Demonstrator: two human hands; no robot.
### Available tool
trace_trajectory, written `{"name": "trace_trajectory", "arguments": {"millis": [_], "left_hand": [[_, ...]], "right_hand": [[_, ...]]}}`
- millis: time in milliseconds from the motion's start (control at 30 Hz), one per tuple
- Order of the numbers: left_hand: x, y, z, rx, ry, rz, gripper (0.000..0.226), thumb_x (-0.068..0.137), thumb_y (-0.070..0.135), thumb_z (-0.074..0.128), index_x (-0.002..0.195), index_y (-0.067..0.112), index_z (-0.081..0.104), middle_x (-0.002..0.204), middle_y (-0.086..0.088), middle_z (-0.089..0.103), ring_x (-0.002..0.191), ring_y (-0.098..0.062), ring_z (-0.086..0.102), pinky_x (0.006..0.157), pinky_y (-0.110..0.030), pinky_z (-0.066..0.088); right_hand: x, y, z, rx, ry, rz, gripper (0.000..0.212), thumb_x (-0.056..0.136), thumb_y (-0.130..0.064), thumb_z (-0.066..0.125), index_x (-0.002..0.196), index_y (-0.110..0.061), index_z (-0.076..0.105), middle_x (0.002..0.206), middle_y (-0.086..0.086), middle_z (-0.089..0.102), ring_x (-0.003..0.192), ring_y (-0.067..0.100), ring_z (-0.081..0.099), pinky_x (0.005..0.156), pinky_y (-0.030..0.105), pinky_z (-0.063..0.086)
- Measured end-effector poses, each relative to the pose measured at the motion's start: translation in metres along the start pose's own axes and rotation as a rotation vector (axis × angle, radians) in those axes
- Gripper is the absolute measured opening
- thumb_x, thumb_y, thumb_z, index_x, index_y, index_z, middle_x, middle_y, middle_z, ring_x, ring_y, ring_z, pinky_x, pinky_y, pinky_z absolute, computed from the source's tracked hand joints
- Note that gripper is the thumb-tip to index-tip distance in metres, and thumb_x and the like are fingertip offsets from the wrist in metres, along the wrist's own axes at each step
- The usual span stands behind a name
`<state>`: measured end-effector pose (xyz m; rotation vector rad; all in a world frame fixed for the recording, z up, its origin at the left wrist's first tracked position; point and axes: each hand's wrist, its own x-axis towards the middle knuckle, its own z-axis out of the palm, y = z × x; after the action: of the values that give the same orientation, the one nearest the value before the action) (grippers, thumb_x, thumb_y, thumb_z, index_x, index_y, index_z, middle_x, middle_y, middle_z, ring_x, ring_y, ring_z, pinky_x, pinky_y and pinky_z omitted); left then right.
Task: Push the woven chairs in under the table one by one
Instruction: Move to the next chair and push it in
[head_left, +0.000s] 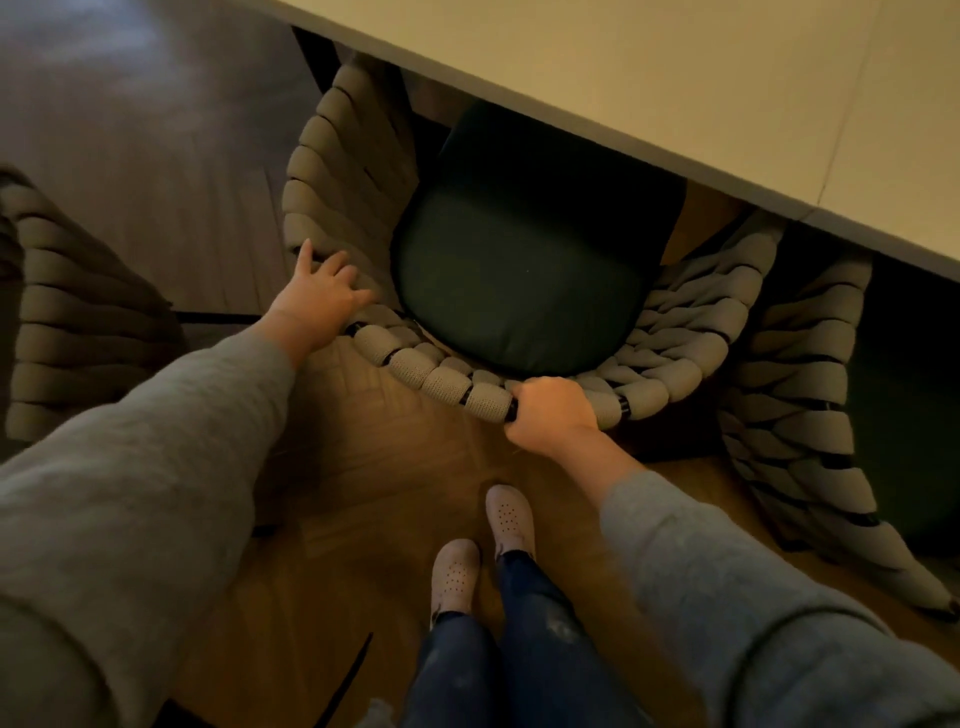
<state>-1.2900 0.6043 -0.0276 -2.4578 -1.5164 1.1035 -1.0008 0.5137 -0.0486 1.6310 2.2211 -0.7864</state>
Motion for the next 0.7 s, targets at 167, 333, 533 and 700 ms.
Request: {"name": "trace_trajectory", "arguments": {"millis": [167, 333, 533, 700], "left_hand": [[-0.014, 0.023, -0.001, -0.154, 0.071, -0.186, 0.088, 0.090, 0.026, 0.060, 0.154, 0.024, 0.000, 0.159, -0.020, 0.007, 0.147, -0.038, 0.003, 0.114, -0.064, 0.011], [-0.062, 0.052, 0.018, -0.449, 0.184, -0.322, 0.085, 0.092, 0.020, 0.054, 0.154, 0.024, -0.005, 0.160, -0.019, -0.005, 0.147, -0.036, -0.006, 0.116, -0.062, 0.007], [-0.135, 0.026, 0.073, -0.523, 0.116, -0.669, 0.085, 0.090, 0.028, 0.055, 0.154, 0.024, 0.000, 0.160, -0.018, -0.008, 0.147, -0.035, -0.009, 0.115, -0.062, -0.001], [-0.194, -0.033, 0.122, -0.601, 0.096, -0.914, 0.089, 0.090, 0.045, 0.056, 0.154, 0.021, 0.001, 0.160, -0.020, -0.005, 0.147, -0.036, -0.006, 0.113, -0.061, -0.002]], "right_hand": [[0.008, 0.004, -0.001, -0.015, -0.122, 0.019, 0.052, 0.079, -0.053, 0.066, 0.123, -0.025, 0.058, 0.111, 0.002, 0.064, 0.101, 0.024, 0.062, 0.082, 0.037, 0.050], [0.020, -0.018, -0.016, 0.063, -0.247, -0.029, 0.099, 0.073, -0.073, 0.062, 0.152, -0.028, 0.021, 0.144, 0.008, 0.044, 0.125, 0.031, 0.048, 0.097, 0.043, 0.045], [0.053, -0.118, -0.036, 0.044, 0.085, -0.299, 0.084, 0.084, -0.053, 0.064, 0.152, -0.023, 0.024, 0.155, 0.013, 0.025, 0.139, 0.031, 0.031, 0.112, 0.043, 0.032], [0.090, -0.213, -0.047, -0.036, 0.151, -0.550, 0.080, 0.085, -0.045, 0.066, 0.151, -0.026, 0.024, 0.157, 0.013, 0.023, 0.143, 0.030, 0.024, 0.115, 0.048, 0.028]]}}
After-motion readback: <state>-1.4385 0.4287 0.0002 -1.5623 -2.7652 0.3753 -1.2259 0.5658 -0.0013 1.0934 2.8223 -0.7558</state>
